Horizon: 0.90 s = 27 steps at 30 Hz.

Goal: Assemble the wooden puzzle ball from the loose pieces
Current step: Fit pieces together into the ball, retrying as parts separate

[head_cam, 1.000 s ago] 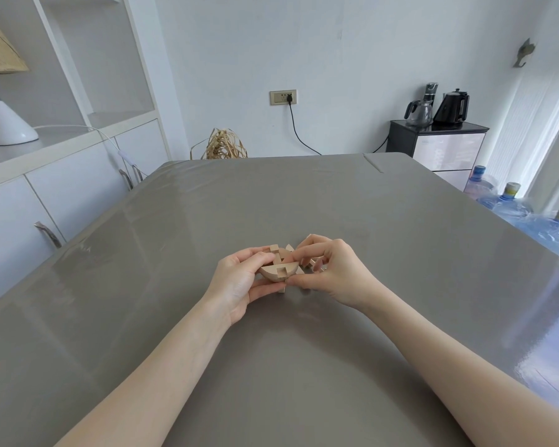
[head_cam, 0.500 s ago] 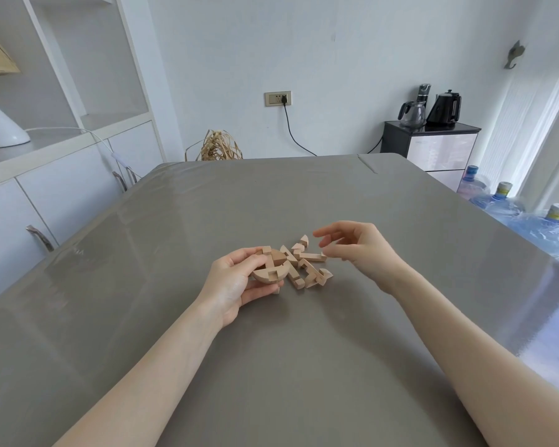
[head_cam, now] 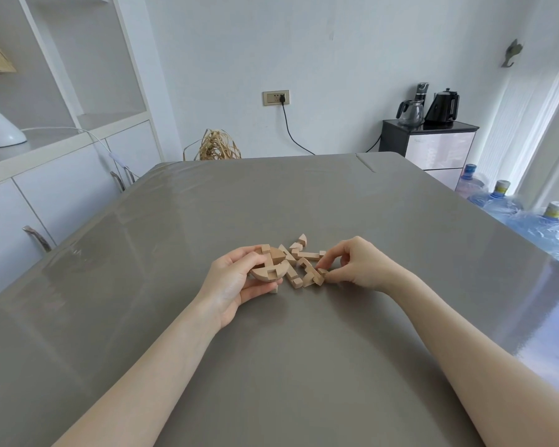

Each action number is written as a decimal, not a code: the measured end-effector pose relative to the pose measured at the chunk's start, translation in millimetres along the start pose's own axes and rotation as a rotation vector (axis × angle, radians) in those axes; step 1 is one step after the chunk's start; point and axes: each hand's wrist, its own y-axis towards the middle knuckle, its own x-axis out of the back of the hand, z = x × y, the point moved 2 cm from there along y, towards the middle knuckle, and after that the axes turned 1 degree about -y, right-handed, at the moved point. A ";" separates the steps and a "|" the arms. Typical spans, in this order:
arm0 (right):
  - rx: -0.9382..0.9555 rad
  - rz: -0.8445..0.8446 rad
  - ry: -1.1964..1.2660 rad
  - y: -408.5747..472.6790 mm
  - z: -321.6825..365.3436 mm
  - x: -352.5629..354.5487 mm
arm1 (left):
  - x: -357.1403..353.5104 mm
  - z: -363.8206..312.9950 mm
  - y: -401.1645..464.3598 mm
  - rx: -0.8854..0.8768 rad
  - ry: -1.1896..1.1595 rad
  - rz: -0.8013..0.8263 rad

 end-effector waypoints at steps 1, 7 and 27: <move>0.005 -0.016 0.001 0.7 -0.6 -0.4 | 0.0 0.1 0.1 0.001 -0.002 0.001; 0.039 -0.071 0.224 1.1 -0.9 -0.9 | 0.7 -0.3 0.0 -0.007 -0.013 -0.004; -0.368 -0.010 1.014 0.2 8.1 -14.5 | 0.1 2.2 1.6 -0.002 0.023 0.010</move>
